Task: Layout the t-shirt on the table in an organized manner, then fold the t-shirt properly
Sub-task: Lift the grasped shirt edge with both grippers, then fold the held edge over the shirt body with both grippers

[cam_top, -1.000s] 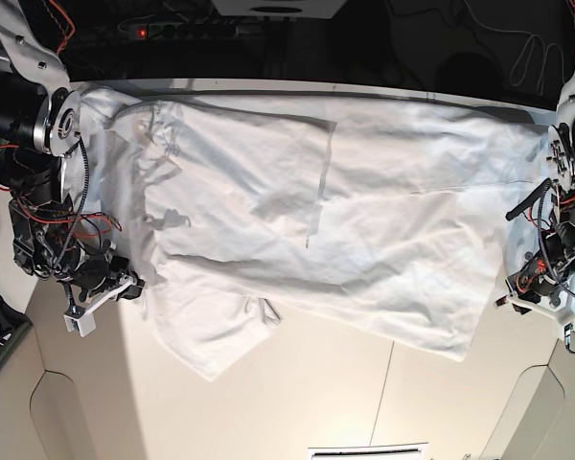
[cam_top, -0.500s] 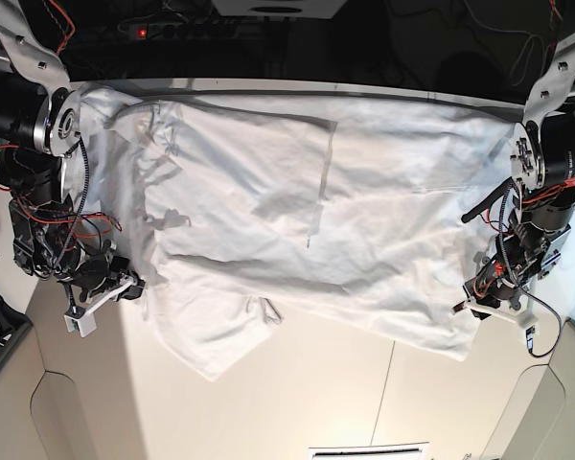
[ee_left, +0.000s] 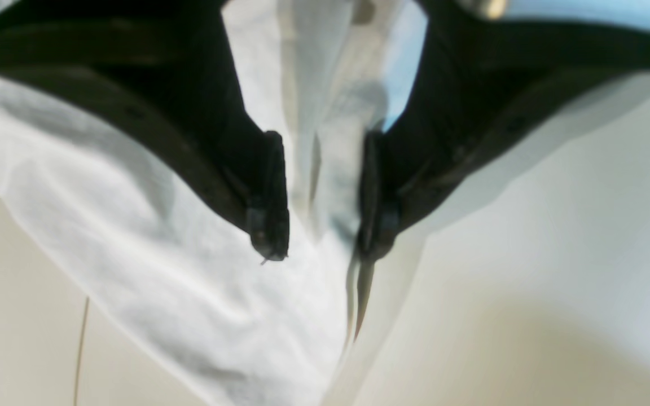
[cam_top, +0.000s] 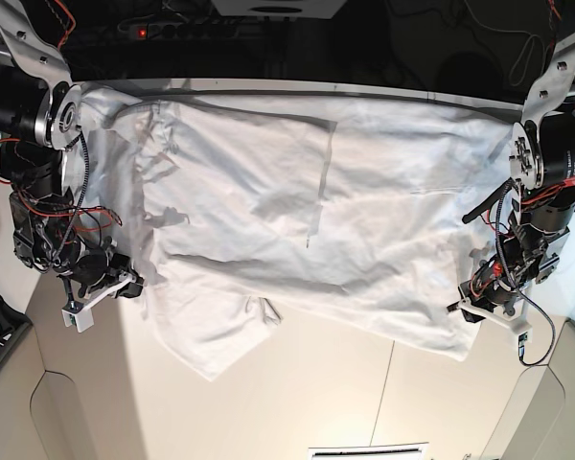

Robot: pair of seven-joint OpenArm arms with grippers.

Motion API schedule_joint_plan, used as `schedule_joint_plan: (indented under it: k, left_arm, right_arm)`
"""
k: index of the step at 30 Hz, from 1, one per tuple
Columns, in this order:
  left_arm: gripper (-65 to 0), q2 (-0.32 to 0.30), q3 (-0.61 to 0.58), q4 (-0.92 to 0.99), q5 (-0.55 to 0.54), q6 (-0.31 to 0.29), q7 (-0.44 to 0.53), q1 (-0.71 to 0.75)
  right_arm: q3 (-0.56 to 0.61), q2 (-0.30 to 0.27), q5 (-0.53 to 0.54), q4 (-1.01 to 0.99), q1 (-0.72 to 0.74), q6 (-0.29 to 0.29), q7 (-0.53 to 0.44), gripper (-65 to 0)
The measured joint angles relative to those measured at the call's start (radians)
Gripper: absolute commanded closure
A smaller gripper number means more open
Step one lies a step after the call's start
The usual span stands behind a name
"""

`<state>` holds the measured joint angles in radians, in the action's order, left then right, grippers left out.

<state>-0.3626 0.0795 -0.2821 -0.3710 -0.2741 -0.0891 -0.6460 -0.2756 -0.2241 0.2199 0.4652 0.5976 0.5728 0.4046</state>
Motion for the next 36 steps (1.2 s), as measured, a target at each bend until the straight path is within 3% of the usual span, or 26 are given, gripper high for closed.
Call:
schedule_joint_plan:
  k: [18,20,23,27,31,36]
  left_arm:
    - [-23.4,0.022,0.0,0.0,0.0,0.0,-0.027,-0.003]
    - [-16.6,0.021,0.0,-0.001,0.0,0.01,-0.027,-0.003]
    - [-0.6,0.02,0.0,-0.002,-0.003,0.027,-0.025,-0.002]
    - [0.0,0.016,0.0,-0.019,0.0,0.015,-0.018,0.001]
    - [0.0,-0.019,-0.001,-0.09,0.006,-0.071,-0.015,0.019]
    - [0.0,-0.074,-0.001,-0.195,-0.005,-0.078,-0.015,0.062]
  right_arm:
    - [0.0,0.0,0.053,0.0,-0.005,-0.001,-0.008,0.0]
    - [0.0,0.0,0.052,0.0,-0.005,-0.003,-0.008,0.0]
    - [0.0,0.0,0.053,0.0,-0.005,-0.003,-0.008,0.0]
    - [0.0,0.0,0.048,0.016,-0.008,-0.003,0.0,0.0]
    - [0.0,0.0,0.038,0.082,-0.018,-0.008,0.053,0.0]
    - [0.0,0.001,0.053,0.196,-0.016,-0.008,0.165,0.0]
